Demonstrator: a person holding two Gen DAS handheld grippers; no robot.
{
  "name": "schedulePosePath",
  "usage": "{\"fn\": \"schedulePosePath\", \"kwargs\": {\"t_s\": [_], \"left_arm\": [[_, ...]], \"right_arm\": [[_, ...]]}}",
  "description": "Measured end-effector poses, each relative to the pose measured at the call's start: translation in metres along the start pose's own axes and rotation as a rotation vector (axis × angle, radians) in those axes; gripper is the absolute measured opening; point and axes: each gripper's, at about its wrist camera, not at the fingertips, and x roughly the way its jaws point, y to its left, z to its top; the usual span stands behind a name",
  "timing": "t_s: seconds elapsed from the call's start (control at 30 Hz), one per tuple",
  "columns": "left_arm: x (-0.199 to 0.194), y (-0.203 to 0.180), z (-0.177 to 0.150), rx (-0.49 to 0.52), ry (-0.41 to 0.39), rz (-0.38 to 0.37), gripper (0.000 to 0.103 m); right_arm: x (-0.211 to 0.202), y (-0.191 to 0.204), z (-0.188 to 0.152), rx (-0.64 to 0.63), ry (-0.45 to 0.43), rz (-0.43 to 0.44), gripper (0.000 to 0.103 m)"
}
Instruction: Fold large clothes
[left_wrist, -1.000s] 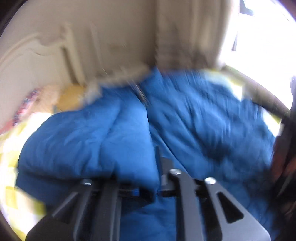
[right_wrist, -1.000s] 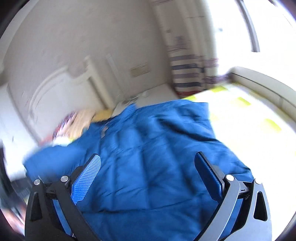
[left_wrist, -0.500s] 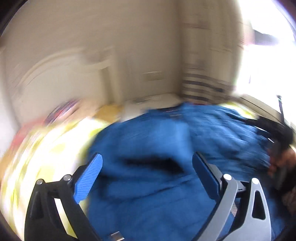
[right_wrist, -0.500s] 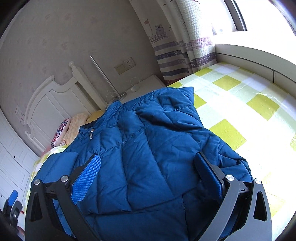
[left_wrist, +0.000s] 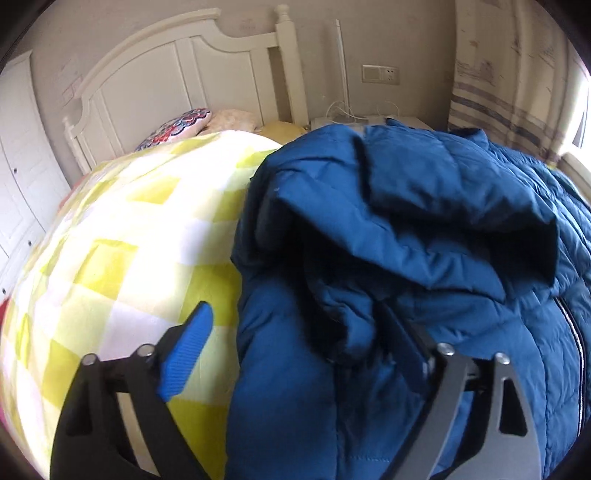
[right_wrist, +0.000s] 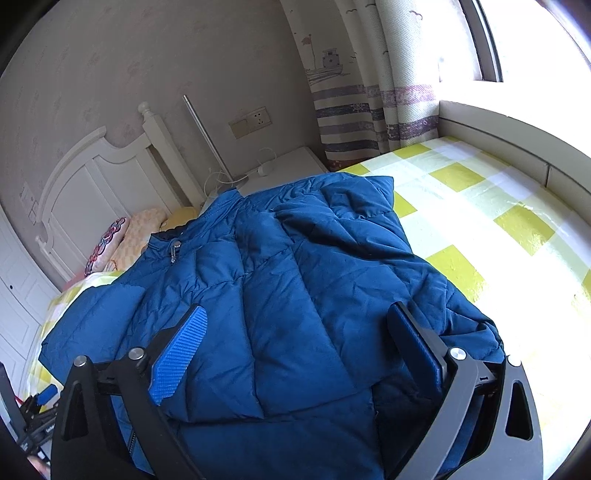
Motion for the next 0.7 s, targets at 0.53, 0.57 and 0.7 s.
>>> {"fn": "schedulePosePath", "kwargs": {"t_s": [0.53,0.57,0.7], "left_arm": [[0.004,0.019,-0.002,-0.107,0.02,-0.047,0.101],[0.005,0.02,-0.002,-0.113,0.024,-0.055,0.101],[0.006,0.023,-0.003,-0.123,0.031,-0.066,0.101]], "right_arm": [[0.027,0.289,-0.084,-1.098,0.081,0.006,0.07],[0.033,0.29,-0.08,-1.094,0.081,0.0,0.065],[0.011,0.263,-0.041,-0.792,0.078,0.219,0.032]]}}
